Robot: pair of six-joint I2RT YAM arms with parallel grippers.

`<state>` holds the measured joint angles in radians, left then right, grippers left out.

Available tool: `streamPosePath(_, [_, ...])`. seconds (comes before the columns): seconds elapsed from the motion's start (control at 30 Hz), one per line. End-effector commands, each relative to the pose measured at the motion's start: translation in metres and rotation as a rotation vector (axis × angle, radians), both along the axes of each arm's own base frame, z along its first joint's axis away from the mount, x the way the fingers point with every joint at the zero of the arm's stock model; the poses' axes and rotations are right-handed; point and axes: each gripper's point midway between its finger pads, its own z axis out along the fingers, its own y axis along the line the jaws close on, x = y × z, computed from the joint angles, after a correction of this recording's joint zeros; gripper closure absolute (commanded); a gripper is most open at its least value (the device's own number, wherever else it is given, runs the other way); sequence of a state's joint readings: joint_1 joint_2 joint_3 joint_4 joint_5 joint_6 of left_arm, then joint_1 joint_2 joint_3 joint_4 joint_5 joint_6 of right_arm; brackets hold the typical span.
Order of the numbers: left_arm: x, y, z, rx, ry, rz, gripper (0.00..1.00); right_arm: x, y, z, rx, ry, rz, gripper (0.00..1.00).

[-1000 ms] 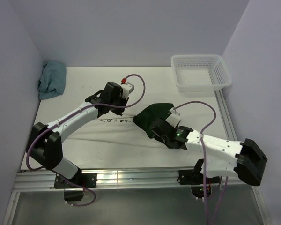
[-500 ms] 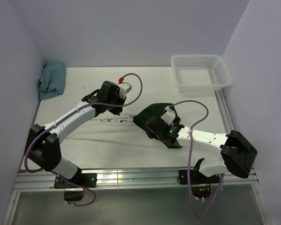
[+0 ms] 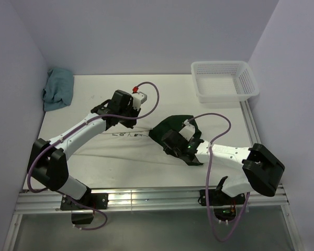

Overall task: Roll the t-shirts
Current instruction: Fold the tshirt

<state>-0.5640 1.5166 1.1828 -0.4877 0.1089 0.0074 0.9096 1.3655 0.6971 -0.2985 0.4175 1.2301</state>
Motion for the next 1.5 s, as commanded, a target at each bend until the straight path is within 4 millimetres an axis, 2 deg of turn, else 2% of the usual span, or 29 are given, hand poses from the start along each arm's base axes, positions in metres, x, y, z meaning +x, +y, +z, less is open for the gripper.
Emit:
streamPosePath(0.0, [0.003,-0.004,0.009,-0.025,-0.016,-0.019,1.00,0.005,0.002,0.009,0.028,-0.025,-0.027,0.60])
streamPosePath(0.67, [0.003,-0.005,0.002,-0.018,0.004,-0.023,1.00,-0.005,0.003,0.002,0.012,-0.001,-0.024,0.61])
streamPosePath(0.9, [0.003,-0.006,0.000,-0.018,0.007,-0.026,1.00,-0.012,-0.004,-0.002,0.005,0.005,-0.037,0.61])
streamPosePath(1.47, [0.003,-0.006,-0.002,-0.012,0.010,-0.030,1.00,-0.001,0.000,0.001,0.011,-0.037,-0.051,0.63])
